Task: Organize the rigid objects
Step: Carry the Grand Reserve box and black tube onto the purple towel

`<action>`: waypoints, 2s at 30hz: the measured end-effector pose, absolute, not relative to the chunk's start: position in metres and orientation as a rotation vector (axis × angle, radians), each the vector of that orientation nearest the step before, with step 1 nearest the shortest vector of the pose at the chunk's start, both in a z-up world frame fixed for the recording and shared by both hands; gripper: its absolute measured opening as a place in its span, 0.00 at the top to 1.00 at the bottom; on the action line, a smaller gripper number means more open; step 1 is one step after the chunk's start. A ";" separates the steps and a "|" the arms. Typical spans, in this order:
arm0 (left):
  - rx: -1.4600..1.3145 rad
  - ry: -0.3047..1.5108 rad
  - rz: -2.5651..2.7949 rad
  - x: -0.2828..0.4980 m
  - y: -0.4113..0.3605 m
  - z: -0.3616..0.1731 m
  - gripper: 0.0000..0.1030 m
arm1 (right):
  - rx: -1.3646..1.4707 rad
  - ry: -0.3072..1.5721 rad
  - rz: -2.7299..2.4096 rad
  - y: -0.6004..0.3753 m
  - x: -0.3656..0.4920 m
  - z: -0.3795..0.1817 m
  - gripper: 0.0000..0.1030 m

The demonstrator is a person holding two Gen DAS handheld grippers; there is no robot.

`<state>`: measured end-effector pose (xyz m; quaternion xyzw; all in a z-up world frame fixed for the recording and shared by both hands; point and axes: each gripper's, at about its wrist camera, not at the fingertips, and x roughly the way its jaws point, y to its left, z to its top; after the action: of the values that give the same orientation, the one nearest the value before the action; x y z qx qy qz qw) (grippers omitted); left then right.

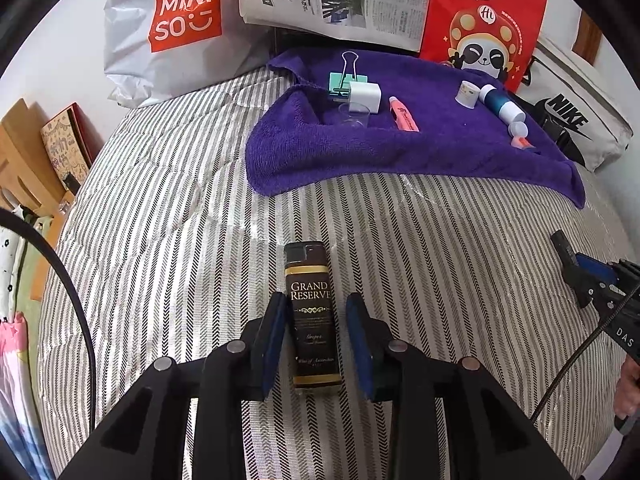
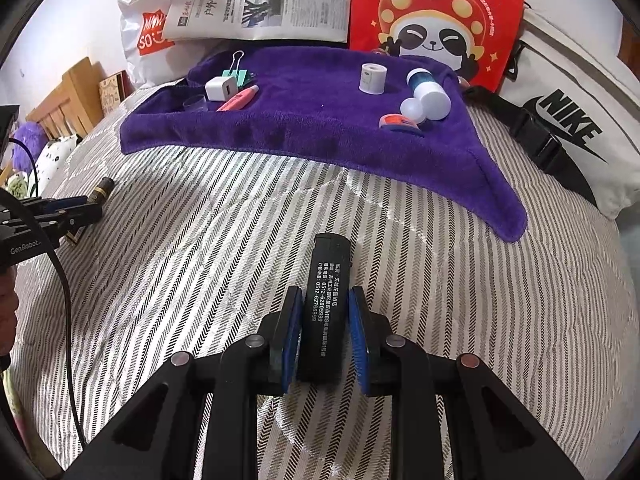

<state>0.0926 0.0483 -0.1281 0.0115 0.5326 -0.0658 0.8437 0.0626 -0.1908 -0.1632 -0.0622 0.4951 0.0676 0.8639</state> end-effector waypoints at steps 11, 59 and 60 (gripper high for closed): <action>0.035 1.135 -0.136 0.103 0.043 -0.130 0.78 | -0.149 1.048 0.146 -0.188 0.063 -0.163 0.77; -0.001 1.062 -0.288 0.200 0.009 -0.079 0.78 | -0.008 1.038 0.146 -0.202 0.232 -0.122 0.78; 0.001 1.064 -0.290 0.201 0.009 -0.080 0.78 | 0.000 1.050 0.136 -0.203 0.238 -0.126 0.78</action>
<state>0.2010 0.0087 -0.0796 0.0002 0.5053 -0.1378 0.8518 0.2381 -0.2033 -0.1264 0.0000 0.5009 0.0649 0.8630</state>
